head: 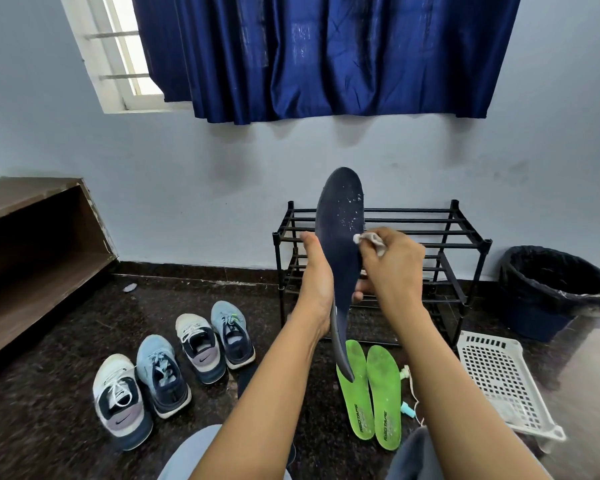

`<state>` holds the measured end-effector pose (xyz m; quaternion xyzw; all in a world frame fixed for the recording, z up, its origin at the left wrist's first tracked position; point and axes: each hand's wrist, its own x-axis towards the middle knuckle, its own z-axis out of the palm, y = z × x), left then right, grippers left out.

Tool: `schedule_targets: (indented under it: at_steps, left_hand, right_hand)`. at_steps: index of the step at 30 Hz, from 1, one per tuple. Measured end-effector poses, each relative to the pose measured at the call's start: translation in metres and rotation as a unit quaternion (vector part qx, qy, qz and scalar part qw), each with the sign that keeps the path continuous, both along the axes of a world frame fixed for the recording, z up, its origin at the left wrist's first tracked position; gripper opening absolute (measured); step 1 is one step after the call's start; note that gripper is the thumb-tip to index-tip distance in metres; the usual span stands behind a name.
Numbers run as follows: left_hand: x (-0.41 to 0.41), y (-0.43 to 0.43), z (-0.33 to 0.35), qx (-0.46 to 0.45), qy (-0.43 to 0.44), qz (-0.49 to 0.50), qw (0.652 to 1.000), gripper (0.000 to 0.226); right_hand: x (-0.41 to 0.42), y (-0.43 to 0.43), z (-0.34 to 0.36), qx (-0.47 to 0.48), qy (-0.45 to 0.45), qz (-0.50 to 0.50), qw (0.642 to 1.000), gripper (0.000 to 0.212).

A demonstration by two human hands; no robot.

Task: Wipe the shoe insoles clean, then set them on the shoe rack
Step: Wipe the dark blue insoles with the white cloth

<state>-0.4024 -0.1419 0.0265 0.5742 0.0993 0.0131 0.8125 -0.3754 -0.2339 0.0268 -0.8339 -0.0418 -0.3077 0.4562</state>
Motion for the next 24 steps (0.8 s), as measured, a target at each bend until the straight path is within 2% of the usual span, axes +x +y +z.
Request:
schedule_targets:
  at_steps: [3,5,7,10,14,18,21,22,24]
  left_hand:
    - [0.002,0.001,0.000,-0.007,0.001,0.011,1.000,0.075]
    - [0.005,0.005,-0.001,-0.029,-0.007,0.020,0.999,0.077]
    - [0.007,0.005,-0.001,-0.041,-0.012,0.019,0.999,0.076]
    - [0.003,0.000,0.000,-0.040,-0.014,0.008,0.999,0.075]
    - [0.002,-0.004,-0.004,-0.031,-0.019,-0.024,0.999,0.080]
    - [0.012,0.005,0.001,-0.063,-0.005,-0.051,0.997,0.085]
    - [0.019,0.012,0.009,-0.105,-0.005,-0.057,0.993,0.096]
    - [0.019,0.013,0.011,-0.110,-0.001,-0.046,0.993,0.096]
    - [0.016,0.010,0.013,-0.127,0.002,-0.022,0.992,0.083]
  right_hand:
    - [-0.006,-0.001,-0.002,0.007,0.045,0.057,0.997,0.012]
    - [-0.015,0.003,-0.006,-0.022,0.071,0.092,0.993,0.012]
    - [-0.017,0.005,-0.008,-0.036,0.068,0.086,0.993,0.014]
    - [-0.012,0.003,-0.005,0.026,0.064,0.081,0.994,0.016]
    - [0.000,-0.002,-0.003,0.015,0.030,0.006,0.999,0.017]
    - [0.000,-0.011,0.003,0.093,0.012,-0.026,0.995,0.009]
    - [-0.001,-0.021,0.001,0.192,0.031,-0.047,0.980,0.021]
    - [-0.001,-0.022,-0.001,0.214,0.043,-0.042,0.975,0.025]
    - [-0.001,-0.020,-0.004,0.200,0.051,-0.037,0.978,0.024]
